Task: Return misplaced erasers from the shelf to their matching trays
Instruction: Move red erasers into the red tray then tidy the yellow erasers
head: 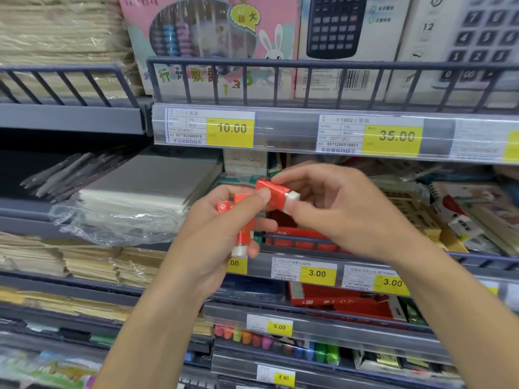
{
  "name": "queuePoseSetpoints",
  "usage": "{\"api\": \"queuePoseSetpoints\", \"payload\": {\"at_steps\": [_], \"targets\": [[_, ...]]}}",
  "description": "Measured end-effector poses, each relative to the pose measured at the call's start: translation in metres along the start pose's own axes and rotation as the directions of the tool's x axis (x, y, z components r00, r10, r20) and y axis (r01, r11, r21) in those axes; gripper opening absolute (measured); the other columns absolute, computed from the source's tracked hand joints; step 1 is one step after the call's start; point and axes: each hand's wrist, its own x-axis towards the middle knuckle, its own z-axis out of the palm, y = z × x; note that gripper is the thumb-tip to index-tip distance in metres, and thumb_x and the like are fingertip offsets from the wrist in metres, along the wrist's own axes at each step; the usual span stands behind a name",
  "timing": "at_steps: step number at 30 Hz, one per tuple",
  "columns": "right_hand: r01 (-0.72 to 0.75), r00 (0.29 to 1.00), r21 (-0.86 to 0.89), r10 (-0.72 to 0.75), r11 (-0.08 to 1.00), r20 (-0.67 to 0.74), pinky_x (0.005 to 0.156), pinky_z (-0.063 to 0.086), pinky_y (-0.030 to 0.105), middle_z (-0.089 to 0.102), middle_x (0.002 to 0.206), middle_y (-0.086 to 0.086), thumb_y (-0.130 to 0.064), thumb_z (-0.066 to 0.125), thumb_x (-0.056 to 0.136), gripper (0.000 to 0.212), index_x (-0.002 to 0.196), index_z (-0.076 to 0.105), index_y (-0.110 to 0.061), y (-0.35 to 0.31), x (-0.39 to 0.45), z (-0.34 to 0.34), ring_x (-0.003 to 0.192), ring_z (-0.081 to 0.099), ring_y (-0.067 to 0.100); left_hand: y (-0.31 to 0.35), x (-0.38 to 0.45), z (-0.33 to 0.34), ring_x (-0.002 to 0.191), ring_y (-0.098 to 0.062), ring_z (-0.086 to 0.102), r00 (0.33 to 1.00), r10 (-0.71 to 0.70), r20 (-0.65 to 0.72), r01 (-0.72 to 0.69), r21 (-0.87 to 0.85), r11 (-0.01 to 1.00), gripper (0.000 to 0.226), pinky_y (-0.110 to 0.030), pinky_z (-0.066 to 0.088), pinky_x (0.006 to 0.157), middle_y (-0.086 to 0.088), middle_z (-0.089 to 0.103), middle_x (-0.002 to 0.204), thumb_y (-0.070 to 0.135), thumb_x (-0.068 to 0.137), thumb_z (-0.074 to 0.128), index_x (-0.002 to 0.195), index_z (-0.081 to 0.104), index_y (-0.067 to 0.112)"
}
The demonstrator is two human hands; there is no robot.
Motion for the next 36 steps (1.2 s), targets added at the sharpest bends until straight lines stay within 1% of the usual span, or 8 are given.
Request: {"api": "queuePoseSetpoints", "payload": {"at_steps": [3,6,10,15,24,28,32,36], "targets": [[-0.162,0.985,0.010,0.162,0.987,-0.066,0.060,0.047,0.017,0.074,0.077,-0.009,-0.014,0.068,0.089,0.019,0.098,0.076,-0.029,0.009,0.011,-0.017,0.058,0.063,0.001,0.000,0.004,-0.003,0.067,-0.017,0.070,0.999,0.008,-0.035,-0.008,0.021,1.000,0.025,-0.023,0.038,0.037,-0.012,0.079,0.094,0.022,0.070,0.084,0.091,0.074,0.013],[-0.362,0.932,-0.003,0.362,0.932,-0.001,0.068,0.043,0.027,0.076,0.085,0.005,-0.011,0.064,0.092,0.022,0.098,0.077,-0.028,0.021,0.021,-0.031,0.065,0.064,0.007,0.001,0.008,-0.007,0.066,-0.018,0.068,0.999,0.015,-0.052,-0.014,0.022,1.000,0.012,-0.023,0.037,0.037,-0.007,0.074,0.083,0.016,0.072,0.076,0.084,0.079,0.018],[-0.480,0.854,-0.082,0.486,0.874,0.185,0.068,0.041,0.037,0.075,0.086,0.014,-0.009,0.065,0.093,0.016,0.100,0.074,-0.020,0.027,0.028,-0.038,0.068,0.064,0.016,0.003,0.009,-0.010,0.069,-0.018,0.069,0.999,0.013,-0.044,-0.011,0.046,0.999,0.014,-0.023,0.036,0.037,-0.003,0.071,0.078,0.016,0.074,0.074,0.086,0.081,0.021],[-0.470,0.838,-0.066,0.468,0.880,0.279,0.049,0.045,0.014,0.075,0.074,0.007,-0.005,0.073,0.088,0.008,0.096,0.071,-0.003,0.029,0.034,-0.031,0.053,0.064,0.003,0.004,0.010,-0.011,0.072,-0.018,0.071,0.999,0.006,-0.038,-0.004,0.052,0.999,0.015,-0.023,0.037,0.037,-0.006,0.073,0.082,0.017,0.073,0.077,0.086,0.081,0.022],[-0.546,0.788,-0.059,0.536,0.836,0.303,0.040,0.040,0.012,0.069,0.059,0.001,-0.008,0.079,0.084,0.013,0.092,0.072,-0.001,0.033,0.045,-0.023,0.044,0.058,0.003,0.003,0.011,-0.017,0.073,-0.018,0.069,0.999,-0.003,-0.036,0.004,0.031,0.999,0.016,-0.024,0.038,0.038,-0.009,0.071,0.085,0.015,0.075,0.078,0.090,0.081,0.019],[-0.568,0.778,-0.045,0.554,0.822,0.295,0.043,0.042,0.016,0.069,0.062,0.006,-0.010,0.083,0.080,0.018,0.090,0.072,0.000,0.039,0.046,-0.022,0.042,0.052,0.008,0.003,0.011,-0.019,0.073,-0.019,0.069,0.999,-0.007,-0.040,0.008,0.027,1.000,0.016,-0.024,0.038,0.038,-0.009,0.072,0.085,0.016,0.073,0.078,0.089,0.081,0.020],[-0.513,0.791,-0.207,0.552,0.833,0.263,0.042,0.040,0.014,0.071,0.064,0.000,-0.022,0.088,0.074,0.018,0.082,0.077,-0.010,0.041,0.046,-0.020,0.043,0.047,0.008,0.003,0.012,-0.018,0.073,-0.018,0.069,0.999,-0.008,-0.044,0.009,0.025,1.000,0.016,-0.024,0.038,0.038,-0.008,0.072,0.086,0.017,0.073,0.078,0.088,0.081,0.021],[-0.447,0.819,-0.304,0.522,0.841,0.238,0.059,0.042,0.020,0.071,0.068,-0.002,-0.035,0.088,0.072,0.017,0.081,0.078,-0.023,0.043,0.046,-0.019,0.049,0.049,0.009,0.002,0.013,-0.016,0.073,-0.017,0.071,0.999,-0.016,-0.028,0.017,0.031,0.999,0.015,-0.024,0.039,0.038,-0.008,0.073,0.086,0.015,0.076,0.079,0.089,0.081,0.020]]}}
